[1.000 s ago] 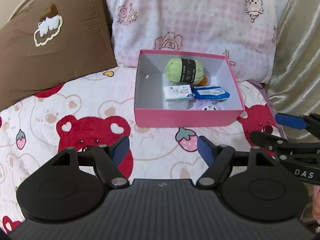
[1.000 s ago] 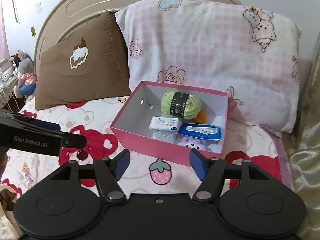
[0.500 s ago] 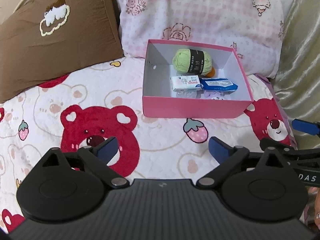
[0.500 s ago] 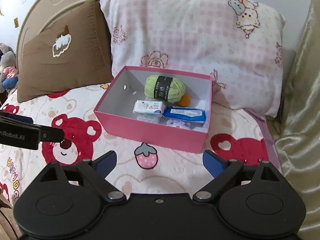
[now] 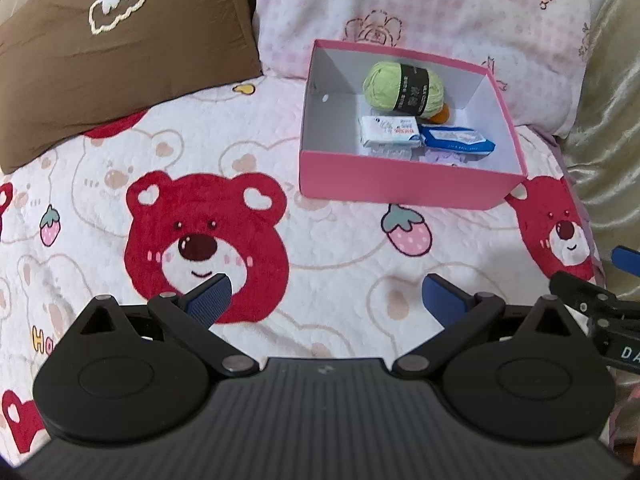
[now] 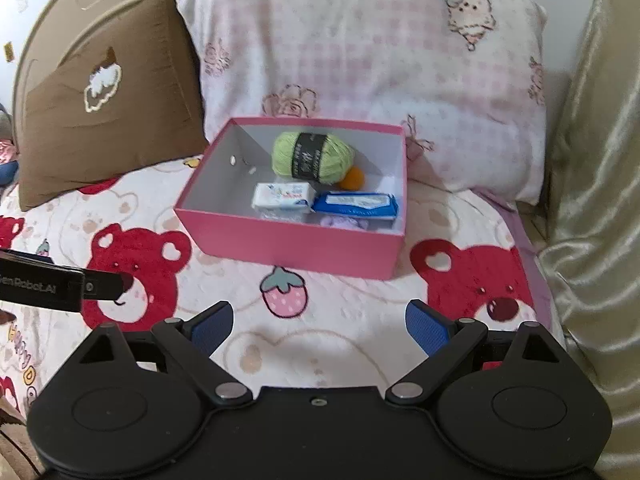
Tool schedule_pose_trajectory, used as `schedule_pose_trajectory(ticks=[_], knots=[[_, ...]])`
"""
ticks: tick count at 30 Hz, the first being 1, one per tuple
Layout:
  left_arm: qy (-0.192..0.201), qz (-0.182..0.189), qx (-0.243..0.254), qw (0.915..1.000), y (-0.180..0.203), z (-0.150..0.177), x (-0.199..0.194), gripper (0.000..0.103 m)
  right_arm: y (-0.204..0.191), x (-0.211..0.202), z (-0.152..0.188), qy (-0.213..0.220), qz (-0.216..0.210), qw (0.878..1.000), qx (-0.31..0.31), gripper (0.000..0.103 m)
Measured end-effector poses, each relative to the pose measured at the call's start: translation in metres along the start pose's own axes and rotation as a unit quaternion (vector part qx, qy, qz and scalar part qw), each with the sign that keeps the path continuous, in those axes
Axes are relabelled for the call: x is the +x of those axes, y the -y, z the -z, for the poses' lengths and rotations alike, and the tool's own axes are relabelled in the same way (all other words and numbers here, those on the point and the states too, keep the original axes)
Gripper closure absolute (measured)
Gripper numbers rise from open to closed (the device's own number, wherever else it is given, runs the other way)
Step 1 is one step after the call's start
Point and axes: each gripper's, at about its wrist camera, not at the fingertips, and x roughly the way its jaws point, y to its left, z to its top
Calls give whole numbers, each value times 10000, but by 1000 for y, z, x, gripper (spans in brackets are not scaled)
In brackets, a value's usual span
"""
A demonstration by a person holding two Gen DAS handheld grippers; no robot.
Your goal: Organize objects
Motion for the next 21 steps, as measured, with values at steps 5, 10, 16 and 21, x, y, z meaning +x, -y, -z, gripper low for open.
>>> schedule_pose_trajectory(ticks=[5,10,16,21], knots=[[-54,-113,62,9999,-1,6,1,0,0,-3,10,-110,48,9999,101,8],[-2,-208,89,9997,-5,10,-2,0,-3,-5,13,-126,136,9998,82,8],[-272,-282,1,9992,-9,15,10,0,-3,-6,17,-64,393,9990,180,8],[-272,-254,93,9993,-8,21,13,0,-1,-2,19,-107,346,9990,251,8]])
